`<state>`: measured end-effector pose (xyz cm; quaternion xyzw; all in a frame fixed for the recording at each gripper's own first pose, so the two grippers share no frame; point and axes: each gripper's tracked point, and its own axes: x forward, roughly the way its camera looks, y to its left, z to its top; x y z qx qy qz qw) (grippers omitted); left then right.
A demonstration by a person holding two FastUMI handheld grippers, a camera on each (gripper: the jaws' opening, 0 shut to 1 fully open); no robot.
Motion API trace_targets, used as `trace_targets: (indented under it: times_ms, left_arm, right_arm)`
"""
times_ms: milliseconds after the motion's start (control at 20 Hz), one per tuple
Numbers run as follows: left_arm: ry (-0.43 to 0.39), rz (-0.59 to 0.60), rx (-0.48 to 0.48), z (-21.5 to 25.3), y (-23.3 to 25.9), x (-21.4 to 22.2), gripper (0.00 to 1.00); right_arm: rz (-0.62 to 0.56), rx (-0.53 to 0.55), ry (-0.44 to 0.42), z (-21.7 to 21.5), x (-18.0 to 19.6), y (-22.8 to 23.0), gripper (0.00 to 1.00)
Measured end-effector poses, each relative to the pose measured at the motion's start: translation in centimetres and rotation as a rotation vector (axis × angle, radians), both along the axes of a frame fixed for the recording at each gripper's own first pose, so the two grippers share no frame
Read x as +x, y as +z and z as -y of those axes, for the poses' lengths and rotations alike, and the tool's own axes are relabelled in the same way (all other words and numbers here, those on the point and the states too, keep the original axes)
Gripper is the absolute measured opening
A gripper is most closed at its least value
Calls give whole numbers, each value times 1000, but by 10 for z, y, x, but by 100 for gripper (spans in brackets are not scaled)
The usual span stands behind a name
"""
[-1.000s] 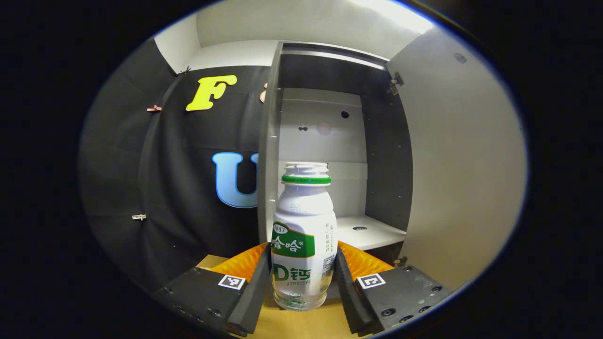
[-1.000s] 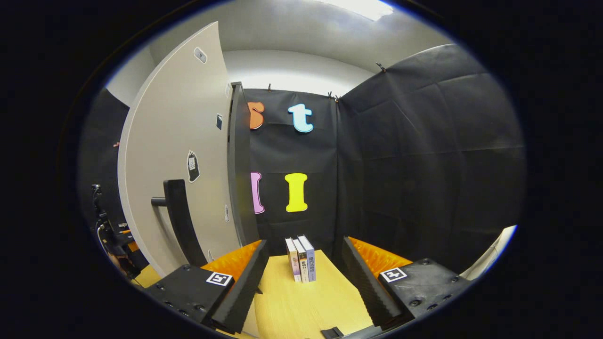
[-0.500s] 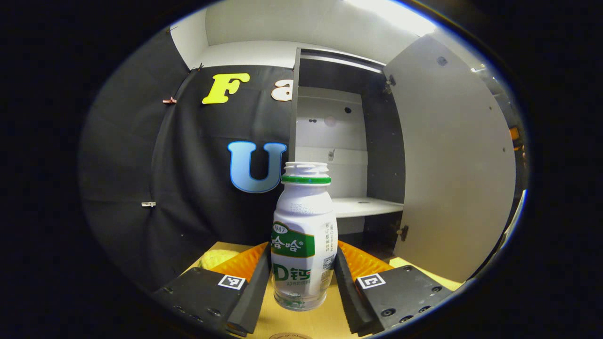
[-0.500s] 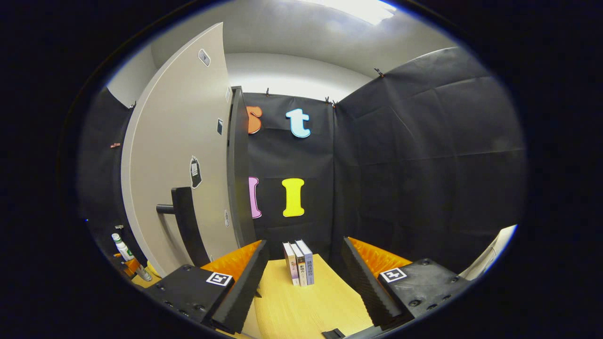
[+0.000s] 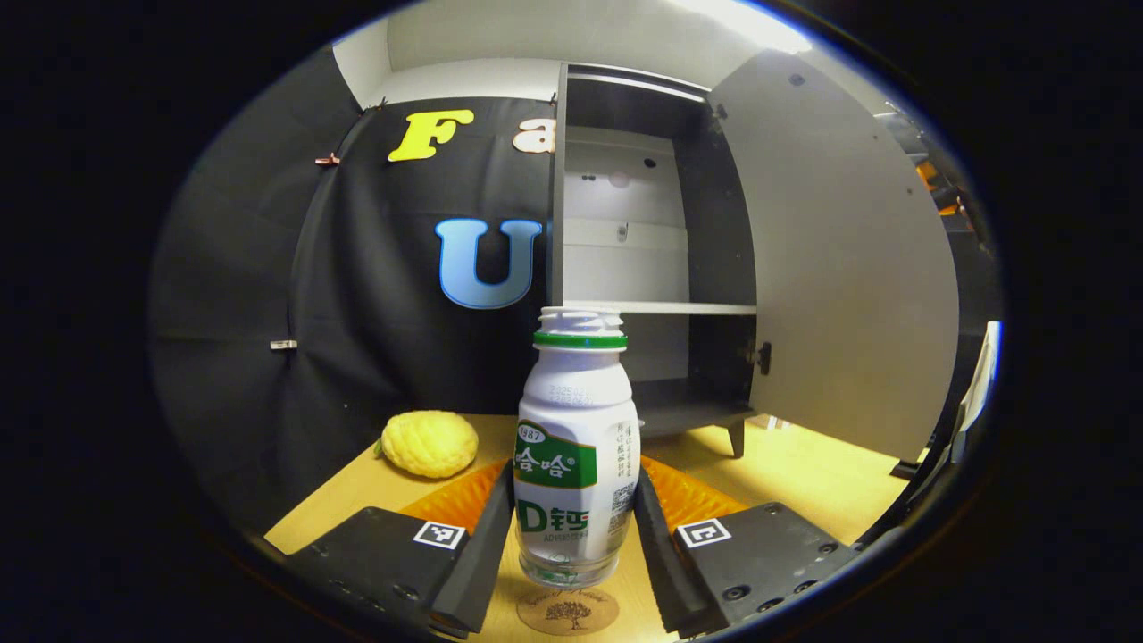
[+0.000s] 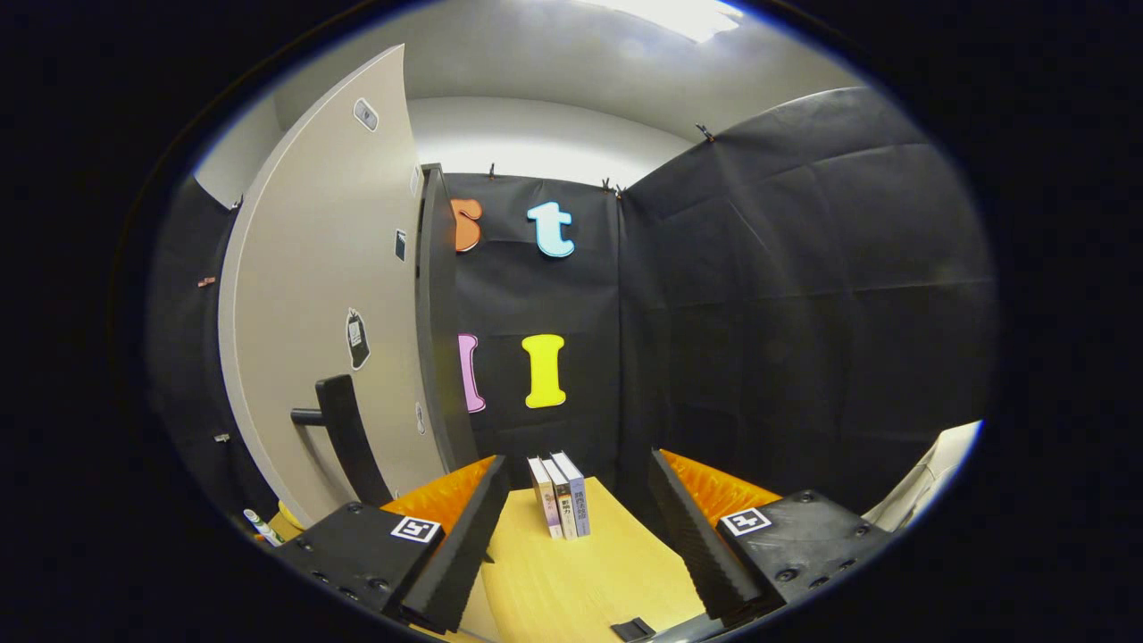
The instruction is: Open the cabinet door with the right hand, grasp the bottle in the cabinet with the left hand and place it on the coaster, then close the cabinet door with the right hand.
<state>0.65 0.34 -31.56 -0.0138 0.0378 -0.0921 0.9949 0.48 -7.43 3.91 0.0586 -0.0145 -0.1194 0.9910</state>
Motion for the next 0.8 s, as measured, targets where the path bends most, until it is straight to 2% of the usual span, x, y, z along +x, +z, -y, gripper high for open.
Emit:
trace_targets:
  times_ms: [200,350,650,800]
  left_arm:
    - [-12,1,-25,-6,-31,7,72]
    - [-6,-11,-63,-7,-57,9,72]
    - [-17,-19,-106,2,-79,-3,73]
    - [-26,-21,-77,5,-87,-4,76]
  right_arm:
    - [-8,45,-4,-6,1,-2,98]
    - [-47,60,-46,2,-8,-8,97]
    - [-27,203,-99,-4,-9,-7,98]
    - [-24,257,-108,-8,-13,-6,98]
